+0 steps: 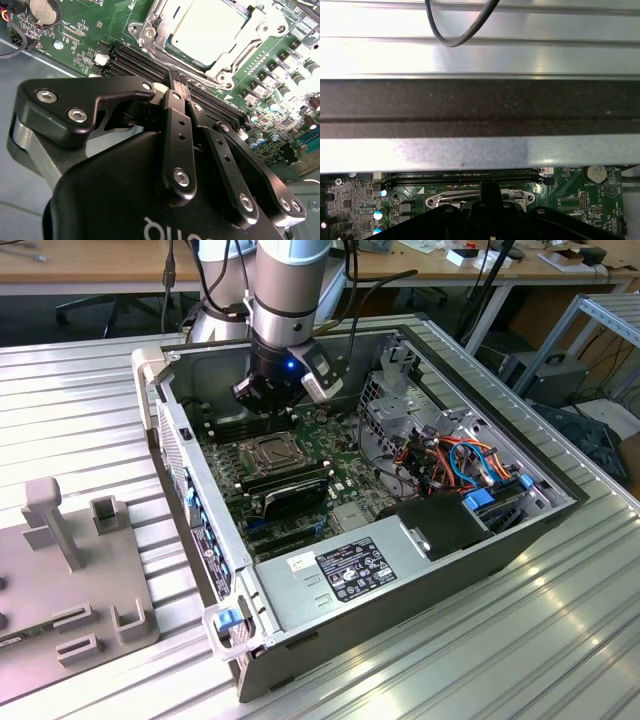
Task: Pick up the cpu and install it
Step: 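Install the first cpu locking lever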
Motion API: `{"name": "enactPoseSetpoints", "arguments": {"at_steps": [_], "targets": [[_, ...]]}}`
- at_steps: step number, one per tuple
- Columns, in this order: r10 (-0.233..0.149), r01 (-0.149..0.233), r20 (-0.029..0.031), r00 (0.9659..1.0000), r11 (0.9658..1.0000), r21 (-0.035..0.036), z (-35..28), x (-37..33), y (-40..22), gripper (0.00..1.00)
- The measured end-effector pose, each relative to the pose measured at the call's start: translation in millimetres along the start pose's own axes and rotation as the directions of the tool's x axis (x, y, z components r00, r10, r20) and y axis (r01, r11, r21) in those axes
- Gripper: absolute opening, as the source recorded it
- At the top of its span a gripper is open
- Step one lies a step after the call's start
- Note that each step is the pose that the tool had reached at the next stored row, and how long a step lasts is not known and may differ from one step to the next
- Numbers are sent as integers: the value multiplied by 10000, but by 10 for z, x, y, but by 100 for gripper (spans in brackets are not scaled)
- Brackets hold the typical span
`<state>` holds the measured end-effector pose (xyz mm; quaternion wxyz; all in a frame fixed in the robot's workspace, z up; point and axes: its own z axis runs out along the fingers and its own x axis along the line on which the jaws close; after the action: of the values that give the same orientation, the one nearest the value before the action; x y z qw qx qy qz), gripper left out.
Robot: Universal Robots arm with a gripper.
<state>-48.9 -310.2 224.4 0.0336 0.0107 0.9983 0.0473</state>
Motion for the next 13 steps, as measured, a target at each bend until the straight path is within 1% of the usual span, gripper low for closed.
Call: {"name": "enactPoseSetpoints", "arguments": {"at_steps": [8, 13], "targets": [[0, 0, 0, 10000, 10000, 1, -23, -1, 2, 11], [0, 0, 0, 10000, 10000, 1, -48, -3, 4, 11]]}}
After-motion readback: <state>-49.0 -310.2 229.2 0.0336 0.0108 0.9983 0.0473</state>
